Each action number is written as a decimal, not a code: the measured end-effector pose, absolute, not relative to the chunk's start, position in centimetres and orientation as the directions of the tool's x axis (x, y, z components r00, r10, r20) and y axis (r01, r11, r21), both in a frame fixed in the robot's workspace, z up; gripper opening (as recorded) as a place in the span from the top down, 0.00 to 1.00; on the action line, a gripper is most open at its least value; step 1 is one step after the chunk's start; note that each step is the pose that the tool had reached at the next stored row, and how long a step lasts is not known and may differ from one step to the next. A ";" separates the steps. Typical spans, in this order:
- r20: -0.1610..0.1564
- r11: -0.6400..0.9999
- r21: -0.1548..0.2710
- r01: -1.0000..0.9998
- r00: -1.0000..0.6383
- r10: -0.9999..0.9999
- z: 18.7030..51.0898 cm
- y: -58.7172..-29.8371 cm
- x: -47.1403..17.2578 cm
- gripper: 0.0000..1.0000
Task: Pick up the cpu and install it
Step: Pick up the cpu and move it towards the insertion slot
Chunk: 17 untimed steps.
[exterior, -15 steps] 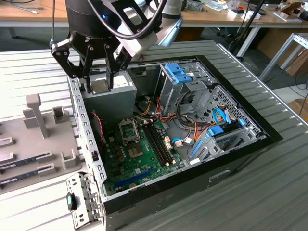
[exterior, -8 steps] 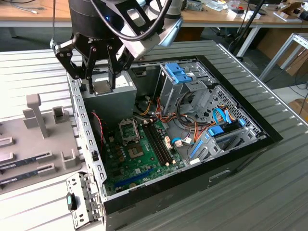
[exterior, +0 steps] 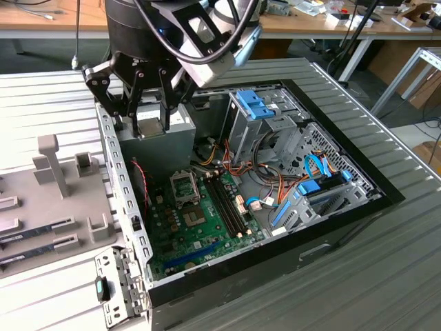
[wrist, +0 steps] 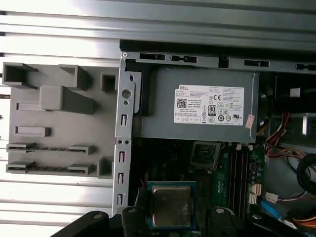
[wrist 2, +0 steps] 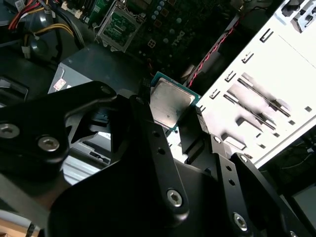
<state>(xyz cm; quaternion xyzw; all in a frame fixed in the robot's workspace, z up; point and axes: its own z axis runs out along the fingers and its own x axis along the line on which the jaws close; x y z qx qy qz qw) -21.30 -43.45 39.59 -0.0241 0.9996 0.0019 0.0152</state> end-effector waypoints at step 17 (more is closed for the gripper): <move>-0.030 0.999 0.002 -0.048 -0.998 -0.048 39.1 -44.1 -20.5 0.53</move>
